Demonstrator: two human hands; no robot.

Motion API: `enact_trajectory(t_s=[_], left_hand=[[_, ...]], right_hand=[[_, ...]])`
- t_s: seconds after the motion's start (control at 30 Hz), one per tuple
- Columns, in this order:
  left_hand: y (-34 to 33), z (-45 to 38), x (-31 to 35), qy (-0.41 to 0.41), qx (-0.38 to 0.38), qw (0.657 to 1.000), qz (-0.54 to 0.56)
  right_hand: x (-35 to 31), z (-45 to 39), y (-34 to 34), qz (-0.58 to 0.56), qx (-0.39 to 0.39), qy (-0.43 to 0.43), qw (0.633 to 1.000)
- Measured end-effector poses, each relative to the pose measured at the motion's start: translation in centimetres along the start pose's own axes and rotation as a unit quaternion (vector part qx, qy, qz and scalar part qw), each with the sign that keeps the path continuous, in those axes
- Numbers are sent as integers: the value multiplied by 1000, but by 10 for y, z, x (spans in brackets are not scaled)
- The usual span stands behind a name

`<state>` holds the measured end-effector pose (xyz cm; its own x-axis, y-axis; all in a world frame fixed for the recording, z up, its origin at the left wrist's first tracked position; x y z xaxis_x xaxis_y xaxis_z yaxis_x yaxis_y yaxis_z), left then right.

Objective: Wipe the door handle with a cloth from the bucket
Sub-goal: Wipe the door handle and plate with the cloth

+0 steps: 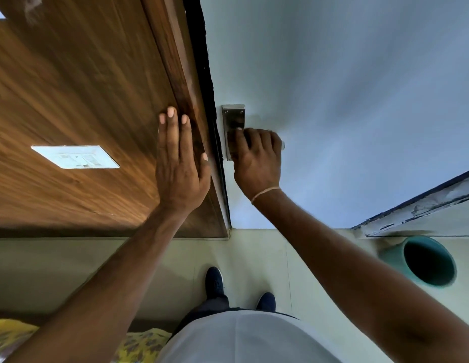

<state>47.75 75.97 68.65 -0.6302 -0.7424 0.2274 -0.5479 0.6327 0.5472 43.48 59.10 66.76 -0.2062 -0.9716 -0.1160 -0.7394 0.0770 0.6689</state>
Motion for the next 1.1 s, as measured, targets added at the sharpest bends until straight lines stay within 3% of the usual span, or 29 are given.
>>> enact_trajectory(t_s=[0.13, 0.23, 0.37, 0.47, 0.57, 0.67, 0.73, 0.8, 0.9, 1.1], left_hand=[[-1, 0, 2, 3, -6, 1000, -16], [-2, 0, 6, 9, -6, 1000, -17], [-1, 0, 11, 12, -1, 1000, -9], [-5, -4, 18, 5, -2, 1000, -1], [-9, -3, 22, 14, -3, 1000, 2], [-11, -2, 21, 8, -3, 1000, 3], [-10, -2, 19, 7, -3, 1000, 1], [-10, -2, 19, 7, -4, 1000, 2], [-11, -2, 17, 6, -8, 1000, 8], [-13, -2, 18, 3, -5, 1000, 13]], right_hand=[[34, -4, 6, -14, 16, 49, 999], [63, 3, 17, -9, 2, 14, 1000], [39, 0, 15, 18, 17, -27, 999], [14, -4, 6, -7, 7, 4, 1000], [34, -3, 7, -26, -10, 26, 999], [72, 9, 11, -48, -26, -37, 998], [87, 17, 6, -105, -51, -138, 984], [89, 25, 1, -213, -73, -291, 930], [88, 36, -2, -373, -42, -491, 786], [72, 55, -13, -521, 25, -644, 560]])
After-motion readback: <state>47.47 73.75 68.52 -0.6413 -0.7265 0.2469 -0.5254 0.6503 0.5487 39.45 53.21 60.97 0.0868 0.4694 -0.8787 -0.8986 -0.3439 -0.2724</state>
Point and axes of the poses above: each hand's wrist, its own z-axis away from the middle knuckle, its own y-axis out of the back of the hand, x = y × z, the point moved 4 cm from there along -z, towards the middle knuckle, and after that the axes turned 10 degrees about x, right-handed, at the moved point
